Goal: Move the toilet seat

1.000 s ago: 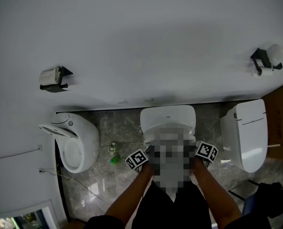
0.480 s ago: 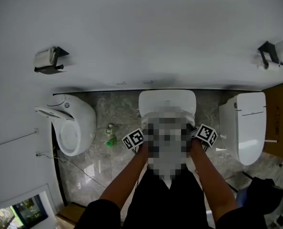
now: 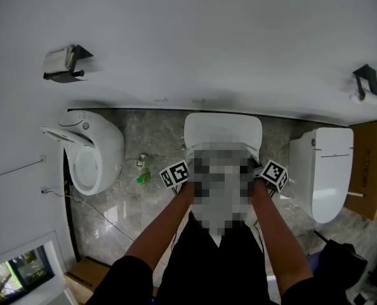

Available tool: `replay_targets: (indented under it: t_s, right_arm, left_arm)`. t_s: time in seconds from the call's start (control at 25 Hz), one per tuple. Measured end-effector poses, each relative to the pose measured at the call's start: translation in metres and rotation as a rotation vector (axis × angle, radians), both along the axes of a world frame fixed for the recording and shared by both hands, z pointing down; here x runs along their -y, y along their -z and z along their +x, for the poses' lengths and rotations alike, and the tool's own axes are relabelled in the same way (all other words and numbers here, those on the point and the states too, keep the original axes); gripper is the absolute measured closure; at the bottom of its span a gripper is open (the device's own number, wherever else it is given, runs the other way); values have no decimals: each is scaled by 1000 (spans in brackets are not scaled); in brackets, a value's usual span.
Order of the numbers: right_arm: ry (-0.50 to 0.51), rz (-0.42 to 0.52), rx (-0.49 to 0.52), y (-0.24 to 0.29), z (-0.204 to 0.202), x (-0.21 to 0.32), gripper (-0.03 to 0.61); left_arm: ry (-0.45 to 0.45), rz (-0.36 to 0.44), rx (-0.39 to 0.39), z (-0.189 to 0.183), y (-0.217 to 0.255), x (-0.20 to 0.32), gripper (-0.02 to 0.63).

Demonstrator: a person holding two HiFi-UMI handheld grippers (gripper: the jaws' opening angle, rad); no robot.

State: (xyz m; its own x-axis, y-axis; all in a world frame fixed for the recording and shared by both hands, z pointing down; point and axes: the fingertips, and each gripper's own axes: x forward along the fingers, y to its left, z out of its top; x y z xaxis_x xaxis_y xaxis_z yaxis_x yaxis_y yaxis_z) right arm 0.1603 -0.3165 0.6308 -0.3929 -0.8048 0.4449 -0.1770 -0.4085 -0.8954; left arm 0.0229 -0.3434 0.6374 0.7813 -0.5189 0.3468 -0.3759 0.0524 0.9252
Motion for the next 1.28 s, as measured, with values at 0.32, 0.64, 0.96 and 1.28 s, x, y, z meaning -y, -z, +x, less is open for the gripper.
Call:
replay_targets:
  t_s: [0.32, 0.64, 0.96, 1.28]
  right_arm:
    - [45, 26, -65, 6, 1, -1, 376]
    - [122, 80, -132, 36, -10, -19, 380]
    - [240, 172, -265, 87, -29, -63, 379]
    - [224, 268, -374, 176, -63, -122, 380]
  left_arm:
    - [-3, 6, -14, -1, -1, 0, 356]
    - [-40, 43, -15, -7, 18, -11, 357]
    - [-174, 301, 107, -25, 92, -52, 357]
    - [-406, 693, 186, -12, 205, -135, 356]
